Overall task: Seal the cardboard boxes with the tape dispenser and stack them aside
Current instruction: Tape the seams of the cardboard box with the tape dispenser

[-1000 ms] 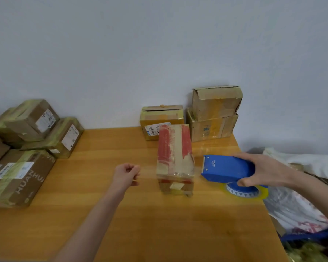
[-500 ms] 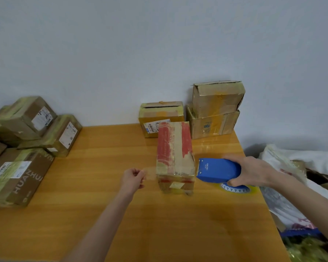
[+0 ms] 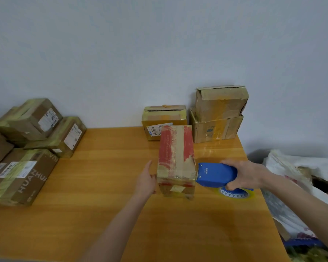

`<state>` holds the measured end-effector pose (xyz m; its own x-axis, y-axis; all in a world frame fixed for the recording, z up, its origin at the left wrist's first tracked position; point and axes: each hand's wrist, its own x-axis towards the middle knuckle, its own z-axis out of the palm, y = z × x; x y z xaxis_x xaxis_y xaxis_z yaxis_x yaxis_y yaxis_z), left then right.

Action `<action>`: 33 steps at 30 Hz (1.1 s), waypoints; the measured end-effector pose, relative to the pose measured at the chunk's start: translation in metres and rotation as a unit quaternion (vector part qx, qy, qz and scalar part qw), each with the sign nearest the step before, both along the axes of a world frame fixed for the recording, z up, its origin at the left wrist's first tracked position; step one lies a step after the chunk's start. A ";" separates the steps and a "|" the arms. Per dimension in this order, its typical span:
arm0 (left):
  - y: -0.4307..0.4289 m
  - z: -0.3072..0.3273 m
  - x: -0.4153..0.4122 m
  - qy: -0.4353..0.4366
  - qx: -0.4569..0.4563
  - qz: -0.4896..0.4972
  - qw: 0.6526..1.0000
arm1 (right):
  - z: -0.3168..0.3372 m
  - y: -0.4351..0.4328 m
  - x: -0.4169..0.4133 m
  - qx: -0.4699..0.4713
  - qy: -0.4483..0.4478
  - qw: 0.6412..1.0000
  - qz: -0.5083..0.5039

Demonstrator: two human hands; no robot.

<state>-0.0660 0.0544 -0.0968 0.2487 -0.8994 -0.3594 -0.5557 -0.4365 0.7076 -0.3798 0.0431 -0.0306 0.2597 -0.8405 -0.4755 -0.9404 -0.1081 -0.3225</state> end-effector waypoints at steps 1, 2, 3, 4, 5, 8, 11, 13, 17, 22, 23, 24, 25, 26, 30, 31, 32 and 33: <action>0.000 0.002 0.000 -0.030 -0.004 -0.018 0.999 | 0.001 -0.001 0.000 -0.001 0.003 1.000 0.002; 0.002 0.004 0.001 -0.070 -0.020 -0.028 0.997 | 0.002 -0.001 -0.001 -0.002 0.005 1.000 0.003; 0.004 0.006 0.004 -0.103 -0.057 -0.030 0.993 | 0.002 -0.001 -0.001 -0.001 0.004 1.000 0.003; 0.007 0.008 0.005 -0.116 -0.110 -0.028 0.987 | 0.001 -0.002 0.000 0.000 0.000 1.000 0.003; 0.010 0.011 0.004 -0.107 -0.160 -0.033 0.981 | 0.000 -0.002 0.000 0.003 -0.005 1.000 0.003; 0.015 0.019 -0.016 -0.048 -0.189 -0.130 0.972 | -0.002 -0.002 -0.001 0.008 -0.021 1.000 0.007; 0.016 0.010 -0.034 -0.143 -0.147 -0.221 0.953 | -0.004 -0.004 -0.002 0.013 -0.032 0.999 0.006; 0.016 0.005 -0.036 -0.206 -0.148 -0.242 0.937 | -0.006 -0.004 -0.003 0.014 -0.038 0.999 0.007; 0.017 0.007 -0.035 -0.277 -0.119 -0.257 0.918 | -0.006 -0.004 -0.003 0.008 -0.044 0.999 0.014; 0.018 0.012 -0.058 -0.375 -0.151 -0.326 0.855 | -0.005 -0.005 -0.004 -0.006 -0.024 0.999 0.026; 0.018 0.011 -0.060 -0.378 -0.152 -0.336 0.849 | -0.005 -0.005 -0.003 -0.007 -0.027 0.999 0.027; 0.018 0.009 -0.063 -0.382 -0.153 -0.340 0.846 | -0.006 -0.005 -0.004 -0.005 -0.031 0.999 0.025; 0.018 0.007 -0.062 -0.388 -0.152 -0.338 0.844 | -0.007 -0.005 -0.004 -0.003 -0.039 0.999 0.023; 0.017 0.006 -0.061 -0.390 -0.149 -0.335 0.845 | -0.009 -0.004 -0.006 -0.002 -0.047 0.999 0.022; 0.014 0.004 -0.059 -0.386 -0.148 -0.335 0.846 | -0.010 0.003 -0.023 0.004 -0.108 0.994 0.001; 0.014 0.003 -0.059 -0.385 -0.149 -0.335 0.847 | -0.010 0.005 -0.027 0.002 -0.123 0.992 -0.006; 0.014 0.003 -0.060 -0.384 -0.151 -0.334 0.847 | -0.010 0.008 -0.031 0.001 -0.133 0.991 -0.012; 0.015 0.002 -0.060 -0.384 -0.153 -0.333 0.847 | -0.011 0.011 -0.034 0.000 -0.140 0.990 -0.015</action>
